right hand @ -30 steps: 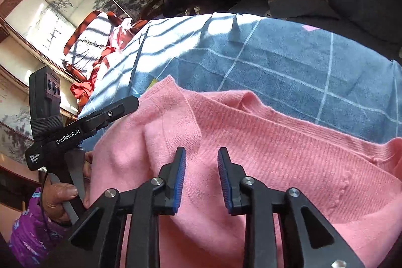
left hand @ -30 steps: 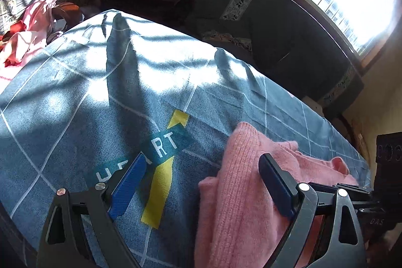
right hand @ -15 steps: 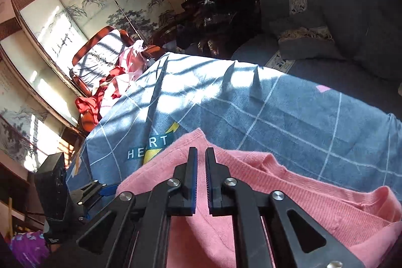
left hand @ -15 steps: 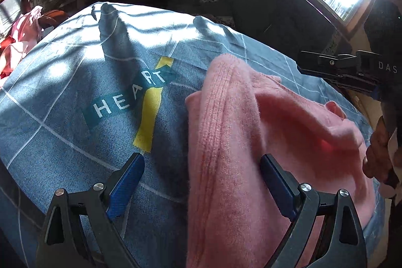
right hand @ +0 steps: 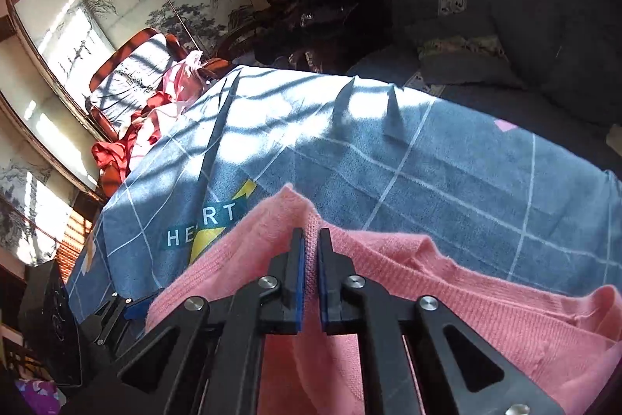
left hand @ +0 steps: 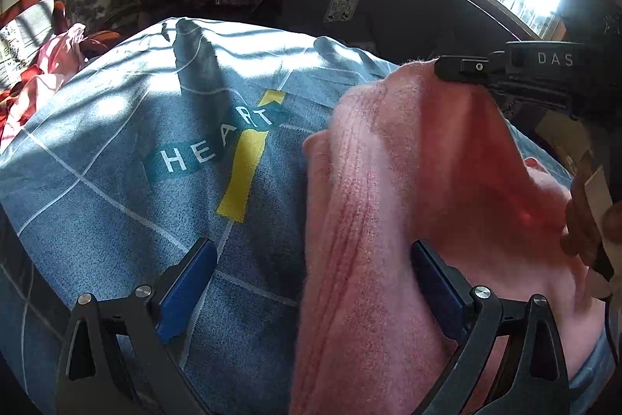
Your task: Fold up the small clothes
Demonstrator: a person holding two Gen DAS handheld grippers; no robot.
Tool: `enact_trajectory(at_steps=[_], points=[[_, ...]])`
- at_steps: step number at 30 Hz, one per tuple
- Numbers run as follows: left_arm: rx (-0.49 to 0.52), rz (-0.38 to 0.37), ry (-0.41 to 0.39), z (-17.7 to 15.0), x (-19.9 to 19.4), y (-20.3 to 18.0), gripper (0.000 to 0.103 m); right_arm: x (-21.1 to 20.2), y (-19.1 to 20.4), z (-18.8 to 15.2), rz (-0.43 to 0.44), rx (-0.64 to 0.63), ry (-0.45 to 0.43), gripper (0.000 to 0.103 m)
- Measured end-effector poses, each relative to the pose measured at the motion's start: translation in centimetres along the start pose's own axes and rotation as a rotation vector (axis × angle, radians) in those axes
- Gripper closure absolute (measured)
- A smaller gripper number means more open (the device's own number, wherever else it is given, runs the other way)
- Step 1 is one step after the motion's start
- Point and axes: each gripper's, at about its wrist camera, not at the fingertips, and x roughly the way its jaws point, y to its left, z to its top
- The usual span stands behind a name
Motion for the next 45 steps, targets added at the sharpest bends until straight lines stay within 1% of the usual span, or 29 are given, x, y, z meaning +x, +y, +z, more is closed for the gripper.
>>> enact_trajectory(at_steps=[2, 4, 5, 6, 8, 10, 11, 12, 13, 14, 15, 16, 17, 19, 20, 21, 23, 25, 27, 29, 30, 31, 32, 34, 38, 40, 41, 42, 45], points=[[-0.001, 0.002, -0.003, -0.1, -0.1, 0.0, 0.004, -1.9, 1.4, 1.5, -0.062, -0.064, -0.112, 0.097], [-0.004, 0.004, -0.007, -0.1, -0.1, 0.0, 0.004, -3.6, 2.5, 2.5, -0.119, -0.123, -0.219, 0.091], [-0.004, 0.008, -0.008, -0.2, -0.2, 0.0, 0.003, -3.8, 2.6, 2.8, -0.149, -0.130, -0.228, 0.067], [-0.004, 0.012, -0.008, -0.2, -0.2, 0.0, 0.003, -3.9, 2.2, 2.9, -0.157, -0.111, -0.217, 0.041], [-0.007, 0.014, -0.009, -0.2, -0.2, 0.1, 0.002, -4.8, 0.7, 2.0, -0.125, -0.048, -0.217, 0.043], [-0.010, 0.015, -0.009, -0.2, -0.2, 0.1, 0.002, -6.1, -0.9, 0.1, -0.053, -0.009, -0.191, 0.043], [-0.010, 0.016, -0.009, -0.2, -0.2, 0.1, 0.002, -6.6, -1.4, -1.2, -0.012, -0.007, -0.159, 0.043], [-0.012, 0.018, -0.009, -0.1, -0.2, 0.2, 0.002, -7.0, -1.8, -2.4, 0.001, -0.017, -0.125, 0.043], [-0.015, 0.020, -0.010, -0.1, -0.1, 0.2, 0.002, -7.5, -1.9, -4.1, -0.013, -0.031, -0.095, 0.043], [-0.017, 0.023, -0.010, -0.1, -0.1, 0.2, 0.001, -7.6, -2.3, -5.4, -0.001, -0.035, -0.060, 0.042], [-0.017, 0.026, -0.010, -0.1, -0.2, 0.2, 0.001, -7.3, -2.9, -6.6, 0.049, -0.025, -0.007, 0.044], [-0.018, 0.030, -0.009, -0.1, -0.1, 0.1, 0.000, -6.9, -3.7, -7.5, 0.075, -0.011, 0.047, 0.044], [-0.018, 0.035, -0.009, -0.1, -0.1, 0.1, 0.000, -6.3, -4.6, -8.1, 0.043, -0.001, 0.084, 0.044], [-0.015, 0.044, -0.008, -0.1, -0.1, 0.1, 0.000, -5.0, -7.3, -8.5, -0.128, 0.047, 0.131, 0.045], [-0.015, 0.045, -0.008, -0.1, 0.0, 0.1, 0.000, -5.1, -9.3, -8.5, -0.220, 0.122, 0.125, 0.046], [-0.016, 0.046, -0.008, -0.1, 0.0, 0.1, 0.000, -6.4, -11.6, -8.3, -0.234, 0.230, 0.063, 0.047], [-0.015, 0.047, -0.008, -0.1, 0.0, 0.1, 0.000, -10.4, -15.5, -8.3, -0.118, 0.423, -0.127, 0.047], [-0.011, 0.053, -0.007, -0.1, 0.0, 0.1, 0.000, -13.0, -17.5, -8.0, -0.081, 0.473, -0.197, 0.047], [-0.010, 0.056, -0.008, -0.1, 0.1, 0.0, 0.000, -14.2, -19.0, -7.7, -0.092, 0.460, -0.196, 0.047], [-0.010, 0.056, -0.009, -0.1, 0.1, 0.1, 0.000, -14.0, -20.3, -7.5, -0.101, 0.417, -0.127, 0.047], [-0.010, 0.055, -0.009, -0.1, 0.1, 0.1, 0.000, -13.5, -20.8, -7.5, -0.121, 0.384, -0.080, 0.047], [-0.011, 0.055, -0.009, -0.1, 0.1, 0.1, 0.000, -12.9, -21.1, -7.7, -0.170, 0.351, -0.031, 0.047], [-0.010, 0.055, -0.009, -0.1, 0.1, 0.0, 0.000, -12.2, -21.2, -8.1, -0.214, 0.309, 0.020, 0.047], [-0.010, 0.055, -0.008, -0.1, 0.1, 0.0, 0.000, -10.9, -20.8, -9.0, -0.240, 0.235, 0.087, 0.047], [-0.011, 0.055, -0.009, -0.1, 0.1, 0.0, 0.000, -8.7, -19.0, -11.0, -0.322, 0.102, 0.171, 0.046], [-0.011, 0.055, -0.009, -0.1, 0.1, 0.0, 0.000, -8.5, -18.2, -12.1, -0.352, 0.052, 0.154, 0.056], [-0.011, 0.055, -0.009, -0.1, 0.1, 0.0, 0.000, -8.8, -17.9, -12.3, -0.364, 0.037, 0.129, 0.081], [-0.010, 0.056, -0.009, -0.1, 0.1, 0.0, 0.000, -9.1, -17.8, -12.4, -0.389, 0.037, 0.111, 0.095], [-0.011, 0.054, -0.009, -0.1, 0.1, 0.0, 0.000, -10.1, -18.3, -11.7, -0.413, 0.069, 0.052, 0.098]])
